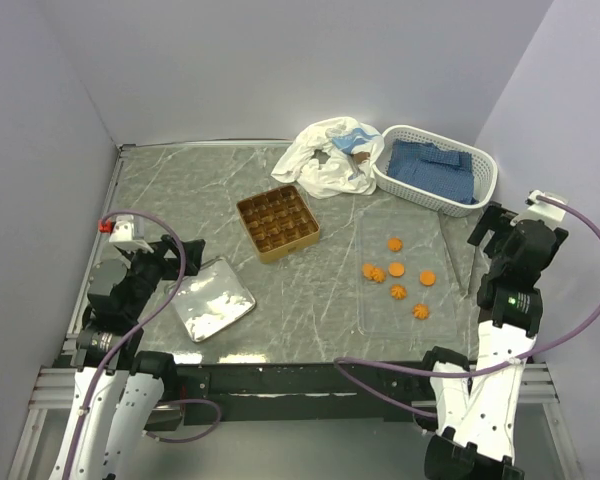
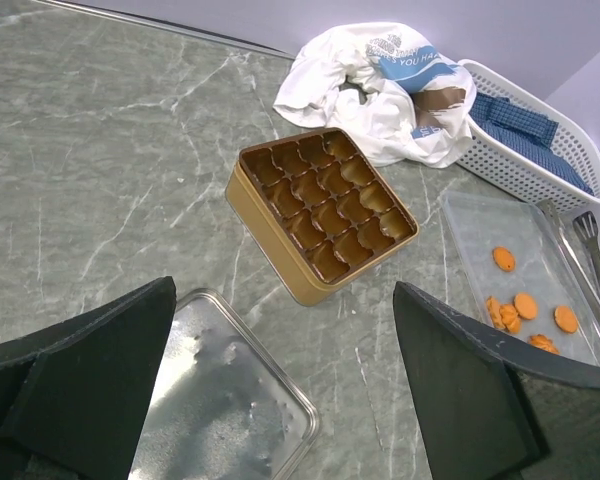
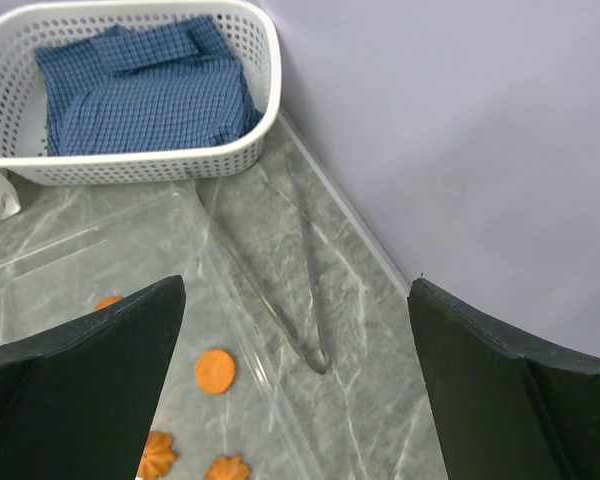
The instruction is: Pack the cookies
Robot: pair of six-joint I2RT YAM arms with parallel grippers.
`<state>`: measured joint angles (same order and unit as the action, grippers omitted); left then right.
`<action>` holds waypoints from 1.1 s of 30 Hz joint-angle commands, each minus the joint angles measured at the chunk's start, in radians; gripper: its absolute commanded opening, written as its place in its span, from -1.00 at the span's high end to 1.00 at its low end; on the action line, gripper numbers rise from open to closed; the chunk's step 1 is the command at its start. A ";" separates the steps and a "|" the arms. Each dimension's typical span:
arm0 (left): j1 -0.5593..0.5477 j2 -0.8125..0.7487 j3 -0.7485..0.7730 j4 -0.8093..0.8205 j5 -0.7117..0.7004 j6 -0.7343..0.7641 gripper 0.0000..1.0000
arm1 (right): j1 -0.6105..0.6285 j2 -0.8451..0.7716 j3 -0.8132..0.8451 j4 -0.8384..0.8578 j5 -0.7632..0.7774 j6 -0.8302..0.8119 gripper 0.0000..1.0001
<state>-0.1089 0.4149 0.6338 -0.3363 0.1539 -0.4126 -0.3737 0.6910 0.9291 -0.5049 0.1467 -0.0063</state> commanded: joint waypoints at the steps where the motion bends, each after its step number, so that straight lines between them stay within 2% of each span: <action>1: 0.002 -0.018 0.000 0.039 0.019 0.006 -0.93 | 0.001 0.031 0.048 -0.023 -0.007 0.026 -1.00; 4: 0.002 -0.024 0.000 0.039 0.022 0.005 -0.93 | 0.001 0.027 0.039 -0.041 -0.076 -0.053 -1.00; 6: 0.002 -0.028 0.000 0.037 0.022 0.006 -0.93 | 0.001 0.021 0.016 -0.046 -0.185 -0.104 -1.00; 12: 0.000 -0.037 -0.002 0.037 0.024 0.005 -0.93 | -0.019 0.070 0.008 -0.083 -0.404 -0.150 -1.00; 18: -0.002 -0.045 -0.002 0.037 0.029 0.006 -0.93 | -0.193 0.183 0.037 -0.132 -0.680 -0.245 -1.00; 20: -0.002 -0.053 -0.002 0.037 0.027 0.005 -0.93 | -0.235 0.240 0.042 -0.164 -0.717 -0.309 -1.00; 24: -0.002 -0.061 -0.003 0.040 0.030 0.005 -0.93 | -0.287 0.330 0.027 -0.176 -0.719 -0.394 -1.00; 29: -0.003 -0.045 -0.003 0.042 0.038 0.006 -0.93 | -0.289 0.389 -0.022 -0.063 -0.547 -0.393 -1.00; 33: -0.005 0.004 -0.003 0.046 0.053 0.006 -0.93 | -0.268 0.503 -0.029 0.026 -0.432 -0.377 -1.00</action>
<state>-0.1101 0.3748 0.6319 -0.3336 0.1726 -0.4126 -0.6571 1.1049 0.9077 -0.6037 -0.4217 -0.3725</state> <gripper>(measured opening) 0.966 0.997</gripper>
